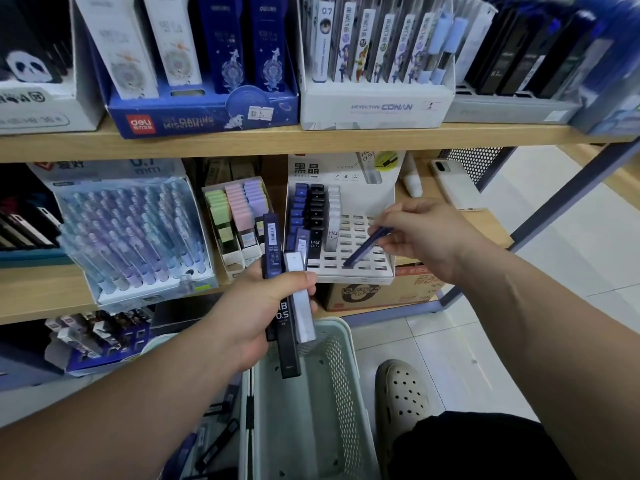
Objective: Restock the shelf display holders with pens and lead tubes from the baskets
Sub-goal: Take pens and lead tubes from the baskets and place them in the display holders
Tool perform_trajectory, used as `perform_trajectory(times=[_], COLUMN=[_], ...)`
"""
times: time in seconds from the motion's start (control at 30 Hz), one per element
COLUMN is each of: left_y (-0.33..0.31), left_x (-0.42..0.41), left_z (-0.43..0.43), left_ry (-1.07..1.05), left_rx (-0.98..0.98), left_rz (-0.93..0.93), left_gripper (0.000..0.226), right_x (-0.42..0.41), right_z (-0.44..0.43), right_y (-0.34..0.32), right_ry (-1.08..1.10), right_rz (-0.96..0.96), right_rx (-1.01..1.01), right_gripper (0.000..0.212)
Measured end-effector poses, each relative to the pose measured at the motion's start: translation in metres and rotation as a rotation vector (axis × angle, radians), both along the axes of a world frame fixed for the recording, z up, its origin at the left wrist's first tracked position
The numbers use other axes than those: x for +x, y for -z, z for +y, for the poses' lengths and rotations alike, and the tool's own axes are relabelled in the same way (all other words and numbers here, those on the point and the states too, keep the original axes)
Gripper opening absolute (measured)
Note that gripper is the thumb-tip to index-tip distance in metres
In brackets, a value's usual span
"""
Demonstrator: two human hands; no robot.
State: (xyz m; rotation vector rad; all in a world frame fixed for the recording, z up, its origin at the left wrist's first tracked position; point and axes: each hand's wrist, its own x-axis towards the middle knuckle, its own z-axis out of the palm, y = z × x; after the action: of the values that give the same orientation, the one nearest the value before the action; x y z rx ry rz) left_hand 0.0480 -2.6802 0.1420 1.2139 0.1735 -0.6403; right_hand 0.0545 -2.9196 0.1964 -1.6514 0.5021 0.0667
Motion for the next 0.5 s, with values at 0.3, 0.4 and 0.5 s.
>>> perform_trajectory(times=[0.3, 0.4, 0.5], left_y=[-0.001, -0.002, -0.001], left_x=[0.008, 0.009, 0.011], left_z=[-0.007, -0.013, -0.015], left_ry=[0.002, -0.006, -0.015], left_rx=[-0.004, -0.017, -0.014], left_rz=[0.001, 0.002, 0.01], left_gripper=[0.022, 0.018, 0.019], right_x=[0.028, 0.037, 0.046], right_z=[-0.016, -0.016, -0.015], right_y=[0.004, 0.007, 0.015], right_ry=[0.104, 0.076, 0.085], right_rz=[-0.082, -0.098, -0.15], right_rx=[-0.372, -0.631, -0.749], right_gripper=[0.028, 0.029, 0.027])
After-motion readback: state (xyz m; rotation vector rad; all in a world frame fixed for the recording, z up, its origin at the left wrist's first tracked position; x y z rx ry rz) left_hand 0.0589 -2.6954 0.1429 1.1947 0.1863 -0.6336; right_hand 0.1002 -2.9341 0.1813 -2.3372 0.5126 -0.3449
